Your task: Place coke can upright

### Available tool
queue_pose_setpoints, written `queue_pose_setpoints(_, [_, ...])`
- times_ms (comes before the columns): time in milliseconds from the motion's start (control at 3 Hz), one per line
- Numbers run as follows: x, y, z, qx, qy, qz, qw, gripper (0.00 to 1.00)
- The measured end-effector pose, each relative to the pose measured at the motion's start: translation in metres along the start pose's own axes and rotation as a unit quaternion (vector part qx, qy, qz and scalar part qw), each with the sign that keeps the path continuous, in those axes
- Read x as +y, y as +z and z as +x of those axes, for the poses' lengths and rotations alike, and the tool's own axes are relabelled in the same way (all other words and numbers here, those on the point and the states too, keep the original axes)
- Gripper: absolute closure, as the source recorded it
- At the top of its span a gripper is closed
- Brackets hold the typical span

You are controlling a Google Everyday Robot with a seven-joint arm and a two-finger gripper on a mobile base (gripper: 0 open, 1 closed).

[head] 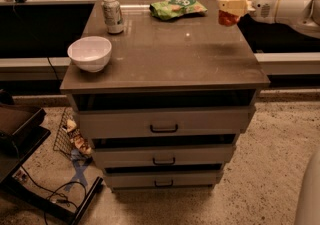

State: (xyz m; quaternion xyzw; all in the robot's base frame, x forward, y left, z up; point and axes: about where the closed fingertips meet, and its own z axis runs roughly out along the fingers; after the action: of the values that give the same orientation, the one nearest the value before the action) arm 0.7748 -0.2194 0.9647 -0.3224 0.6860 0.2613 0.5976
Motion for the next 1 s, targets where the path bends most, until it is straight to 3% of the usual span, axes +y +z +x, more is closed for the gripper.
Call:
queue_pose_setpoints(333, [0.016, 0.013, 0.005, -0.048, -0.033, -0.047, 0.9972, 1.00])
queue_pose_setpoints(1000, [0.028, 0.029, 0.032, -0.077, -0.033, -0.096, 0.9919, 1.00])
